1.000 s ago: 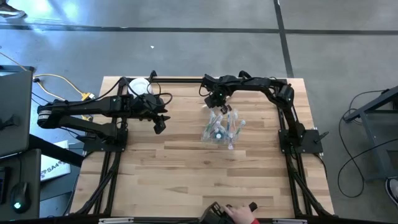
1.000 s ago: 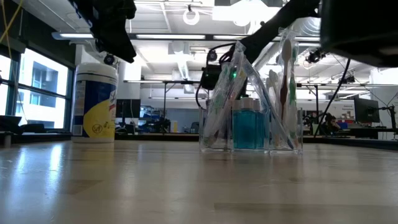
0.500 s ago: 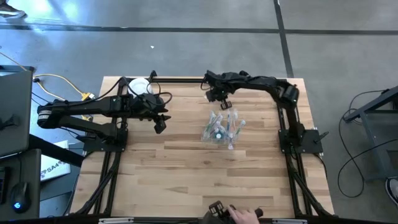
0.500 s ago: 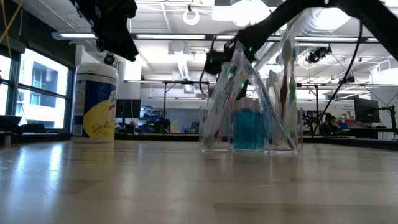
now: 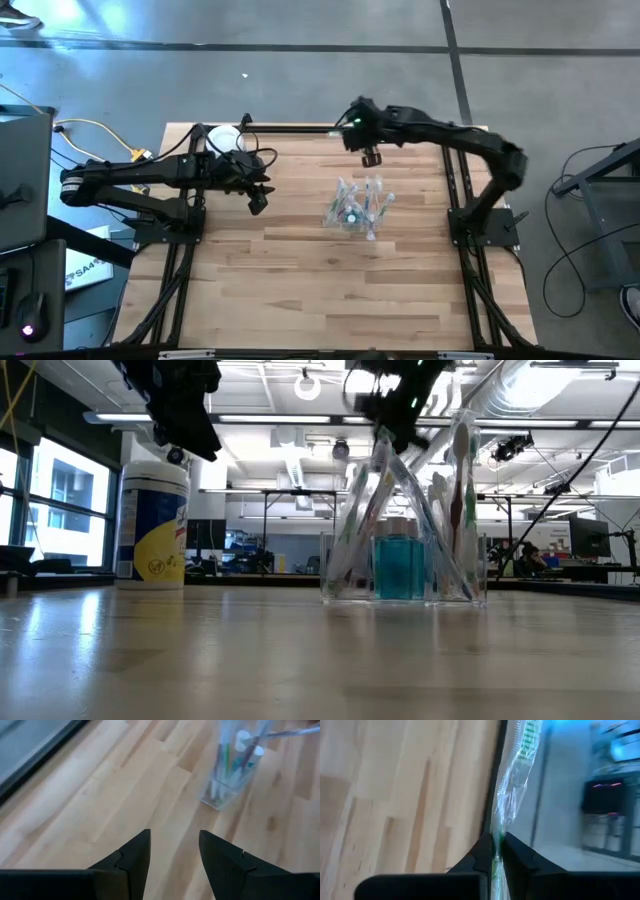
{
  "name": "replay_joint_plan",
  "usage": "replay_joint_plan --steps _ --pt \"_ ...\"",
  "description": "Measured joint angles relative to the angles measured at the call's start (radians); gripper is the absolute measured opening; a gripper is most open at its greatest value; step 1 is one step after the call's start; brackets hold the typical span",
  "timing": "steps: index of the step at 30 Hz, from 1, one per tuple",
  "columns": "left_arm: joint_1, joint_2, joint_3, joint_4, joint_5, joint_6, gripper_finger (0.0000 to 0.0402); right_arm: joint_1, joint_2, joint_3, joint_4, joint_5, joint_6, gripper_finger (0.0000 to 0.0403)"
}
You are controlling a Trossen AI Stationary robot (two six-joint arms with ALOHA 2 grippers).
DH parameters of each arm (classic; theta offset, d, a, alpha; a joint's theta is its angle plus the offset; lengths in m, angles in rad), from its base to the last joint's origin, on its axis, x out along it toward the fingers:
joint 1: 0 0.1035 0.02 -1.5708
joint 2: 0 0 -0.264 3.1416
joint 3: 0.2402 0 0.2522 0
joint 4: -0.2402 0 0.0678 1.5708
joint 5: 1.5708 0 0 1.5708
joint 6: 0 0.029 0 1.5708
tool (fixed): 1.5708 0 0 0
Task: Pick & Place toothbrushing station
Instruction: Put the green toothbrush into the left section of the transparent organizer
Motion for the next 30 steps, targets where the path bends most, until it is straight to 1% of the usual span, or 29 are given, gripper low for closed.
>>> replay_joint_plan --steps 4,7,9,13,17,19,22,24,27,30 --pt "0.0 0.012 0.001 -0.003 0.034 -0.018 0.0165 0.034 -0.143 0.001 -0.008 0.023 0.05 0.002" --pt "-0.001 0.025 0.001 0.03 0.034 -0.016 0.0165 0.064 -0.239 0.002 -0.028 -0.004 0.103 0.002" --pt "0.0 0.029 -0.002 0.074 0.032 0.017 0.0165 0.084 -0.298 0.002 -0.046 -0.069 0.149 0.002" --pt "0.0 0.039 0.001 0.253 0.033 0.156 0.0165 0.135 -0.39 -0.022 -0.043 -0.267 0.21 0.002" --pt "0.0 0.053 0.002 0.425 0.035 0.273 0.0165 0.197 -0.422 -0.064 0.027 -0.443 0.231 0.002" --pt "0.0 0.069 0.0 0.49 0.069 0.326 0.0165 0.227 -0.422 -0.079 0.08 -0.51 0.251 0.002" --pt "0.0 0.112 0.0 0.62 0.156 0.368 0.0165 0.262 -0.422 -0.102 0.173 -0.588 0.272 0.002" --pt "-0.001 0.151 0.0 0.701 0.226 0.406 0.0165 0.293 -0.411 -0.114 0.231 -0.605 0.311 0.002" --pt "-0.018 0.213 0.0 0.822 0.313 0.472 0.0165 0.347 -0.408 -0.121 0.245 -0.566 0.353 0.002" --pt "-0.036 0.249 -0.001 0.927 0.328 0.494 0.0165 0.405 -0.409 -0.122 0.245 -0.493 0.38 0.002"
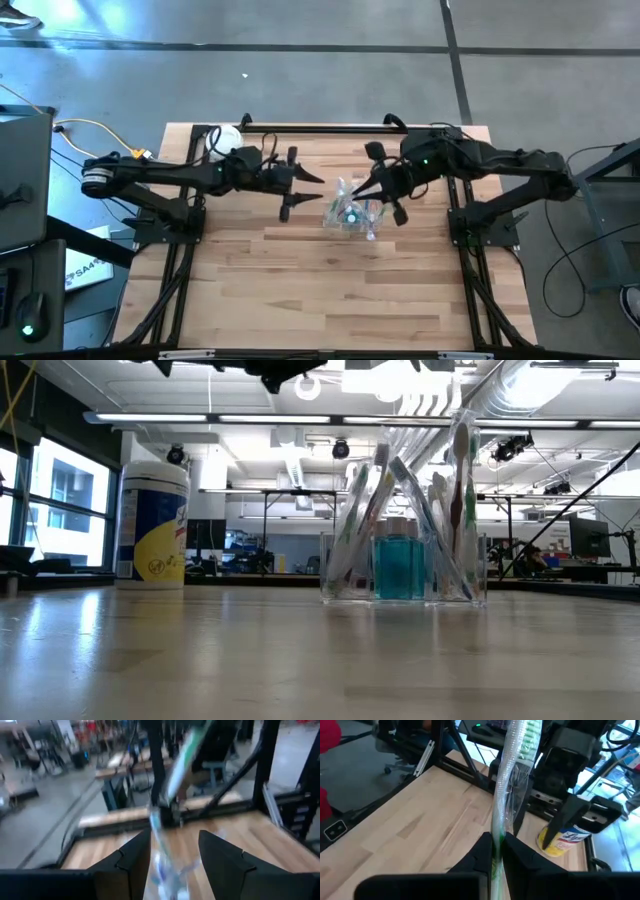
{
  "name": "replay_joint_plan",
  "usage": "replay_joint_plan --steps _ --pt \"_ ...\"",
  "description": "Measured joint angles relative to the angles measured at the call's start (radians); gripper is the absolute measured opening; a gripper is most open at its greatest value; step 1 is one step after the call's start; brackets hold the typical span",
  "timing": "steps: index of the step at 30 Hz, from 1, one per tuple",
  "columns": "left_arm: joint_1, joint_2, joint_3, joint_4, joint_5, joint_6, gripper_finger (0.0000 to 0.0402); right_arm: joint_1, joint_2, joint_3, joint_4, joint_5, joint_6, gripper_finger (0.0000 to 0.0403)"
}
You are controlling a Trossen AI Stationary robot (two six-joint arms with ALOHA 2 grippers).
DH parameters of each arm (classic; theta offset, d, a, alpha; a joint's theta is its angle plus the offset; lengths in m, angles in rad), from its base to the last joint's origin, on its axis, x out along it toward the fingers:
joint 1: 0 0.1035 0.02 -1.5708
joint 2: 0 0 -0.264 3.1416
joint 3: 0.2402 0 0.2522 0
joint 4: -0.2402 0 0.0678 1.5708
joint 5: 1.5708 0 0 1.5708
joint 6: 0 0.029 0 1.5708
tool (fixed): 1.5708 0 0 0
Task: Pick & Place toothbrushing station
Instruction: Put the green toothbrush into the left section of the transparent organizer
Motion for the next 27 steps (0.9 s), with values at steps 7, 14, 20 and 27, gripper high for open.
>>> replay_joint_plan --steps 7,14,20,27 --pt "-0.044 0.039 0.003 0.125 0.003 0.065 0.0165 0.114 0.0 0.0 0.071 0.11 0.024 0.002" --pt "-0.108 0.095 0.001 0.229 0.003 0.176 0.0165 0.181 0.0 0.002 0.213 0.149 -0.01 0.002" --pt "-0.121 0.141 0.001 0.396 -0.007 0.195 0.0165 0.187 0.024 0.003 0.268 0.15 -0.001 0.002" --pt "-0.121 0.16 0.025 0.435 -0.01 0.148 0.0165 0.186 0.048 0.002 0.291 0.158 0.002 0.002"
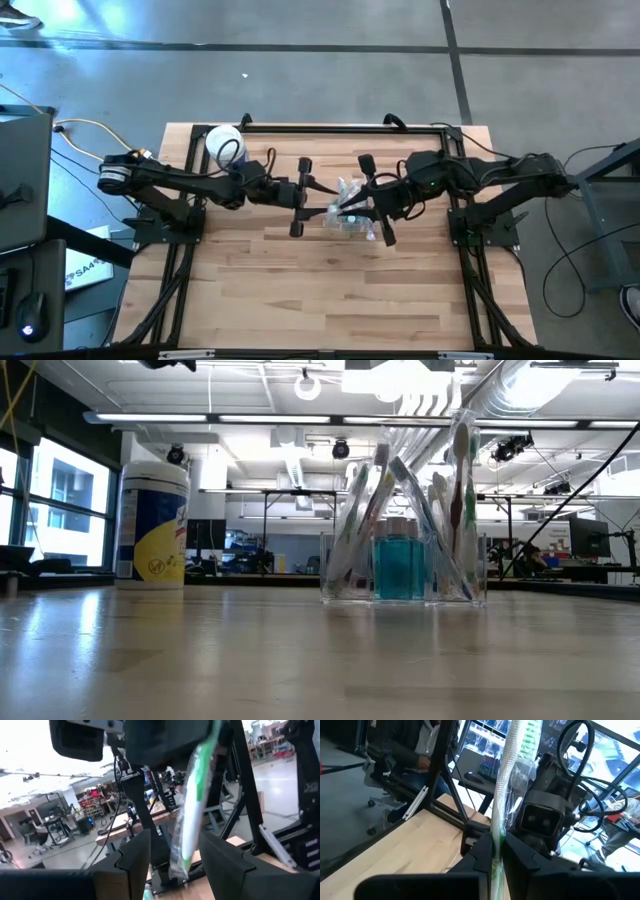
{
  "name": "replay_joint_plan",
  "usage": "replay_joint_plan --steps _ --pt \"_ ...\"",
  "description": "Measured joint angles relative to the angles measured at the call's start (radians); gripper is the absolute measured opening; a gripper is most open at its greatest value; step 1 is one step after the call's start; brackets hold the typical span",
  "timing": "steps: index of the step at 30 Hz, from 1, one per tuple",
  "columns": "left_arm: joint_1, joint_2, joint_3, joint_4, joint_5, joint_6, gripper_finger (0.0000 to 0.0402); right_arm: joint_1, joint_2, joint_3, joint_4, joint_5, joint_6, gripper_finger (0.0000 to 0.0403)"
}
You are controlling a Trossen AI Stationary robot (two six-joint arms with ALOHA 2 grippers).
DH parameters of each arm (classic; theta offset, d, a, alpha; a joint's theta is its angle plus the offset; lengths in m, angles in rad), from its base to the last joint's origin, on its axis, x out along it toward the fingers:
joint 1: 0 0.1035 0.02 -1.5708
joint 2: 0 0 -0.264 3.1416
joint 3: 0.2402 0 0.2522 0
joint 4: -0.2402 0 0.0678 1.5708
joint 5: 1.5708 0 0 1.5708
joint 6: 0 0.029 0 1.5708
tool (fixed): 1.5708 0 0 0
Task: Pick & Place toothbrushing station
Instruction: Put the green toothbrush into the left section of the transparent organizer
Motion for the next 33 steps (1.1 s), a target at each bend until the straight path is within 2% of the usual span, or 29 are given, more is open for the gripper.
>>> replay_joint_plan --steps 14,22,33 --pt "0.0 0.006 0.015 0.054 0.039 -0.161 0.0172 -0.001 0.001 0.0 -0.012 0.034 0.005 0.002" --pt "-0.001 -0.072 0.015 0.045 0.08 -0.206 0.0208 -0.001 0.001 0.0 -0.052 0.041 0.029 0.002" --pt "-0.001 -0.087 0.016 0.038 0.092 -0.215 0.0211 -0.007 0.001 0.0 -0.062 0.073 0.028 0.002"
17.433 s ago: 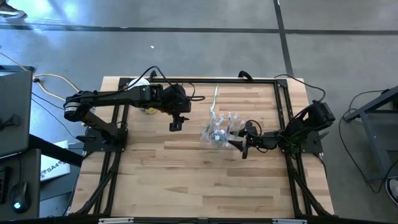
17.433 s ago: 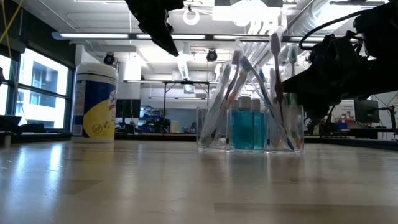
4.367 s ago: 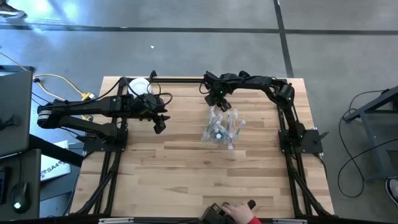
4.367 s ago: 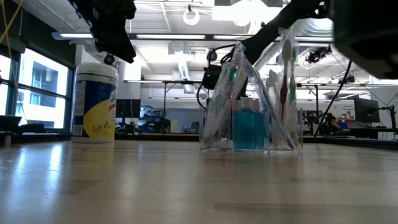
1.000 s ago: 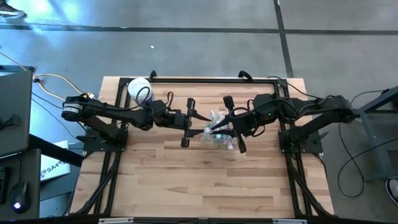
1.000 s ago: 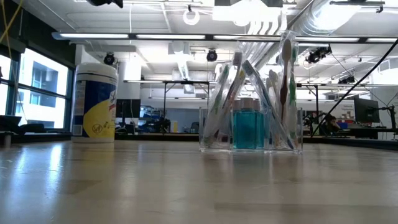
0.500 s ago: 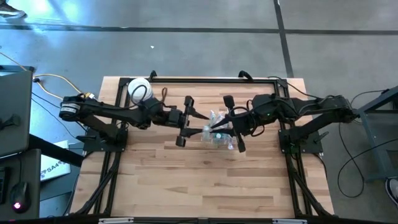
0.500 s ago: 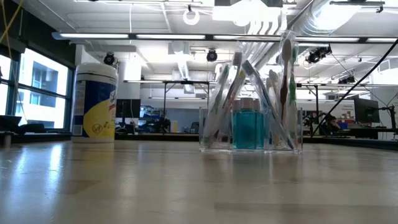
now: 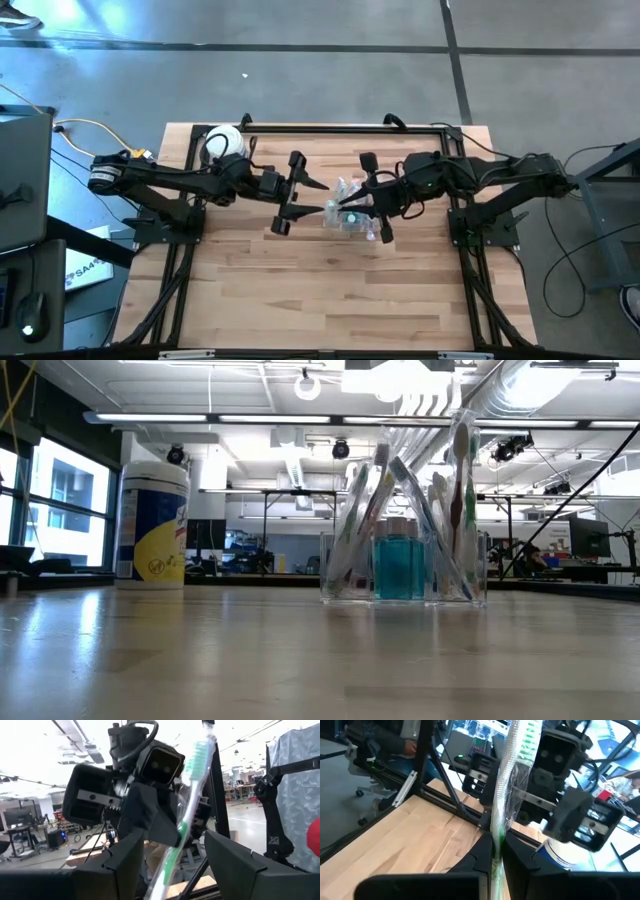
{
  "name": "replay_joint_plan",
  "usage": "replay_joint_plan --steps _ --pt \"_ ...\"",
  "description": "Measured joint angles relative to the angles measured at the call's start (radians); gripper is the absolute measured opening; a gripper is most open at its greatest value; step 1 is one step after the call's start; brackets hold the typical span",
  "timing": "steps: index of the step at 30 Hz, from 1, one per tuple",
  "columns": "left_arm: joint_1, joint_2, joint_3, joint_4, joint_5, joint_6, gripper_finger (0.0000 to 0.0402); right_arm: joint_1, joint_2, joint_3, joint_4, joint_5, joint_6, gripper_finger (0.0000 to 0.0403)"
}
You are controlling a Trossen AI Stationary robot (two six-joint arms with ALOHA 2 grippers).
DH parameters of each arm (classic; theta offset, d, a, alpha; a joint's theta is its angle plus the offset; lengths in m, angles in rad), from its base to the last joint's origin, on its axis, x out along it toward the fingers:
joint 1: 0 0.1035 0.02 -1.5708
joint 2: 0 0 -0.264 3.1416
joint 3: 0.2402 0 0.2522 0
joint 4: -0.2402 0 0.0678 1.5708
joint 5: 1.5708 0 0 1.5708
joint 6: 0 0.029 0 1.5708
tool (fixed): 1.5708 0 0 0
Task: Pick & Place toothbrushing station
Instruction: Put the green toothbrush into the left section of the transparent organizer
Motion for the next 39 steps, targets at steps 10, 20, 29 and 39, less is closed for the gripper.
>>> replay_joint_plan --steps 10,20,29,39 --pt "-0.006 0.054 0.071 0.001 -0.013 0.026 0.0211 -0.052 -0.001 0.0 0.016 0.0 0.048 0.002" --pt "-0.006 0.056 0.151 -0.093 -0.039 0.025 0.0211 -0.053 -0.001 0.0 0.015 0.002 0.052 0.002" --pt "-0.013 0.056 0.173 -0.166 -0.039 0.026 0.0211 -0.053 -0.001 0.0 0.016 0.002 0.051 0.002" --pt "-0.013 0.056 0.173 -0.142 -0.042 0.026 0.021 -0.059 -0.001 0.0 0.016 -0.002 0.051 0.002"
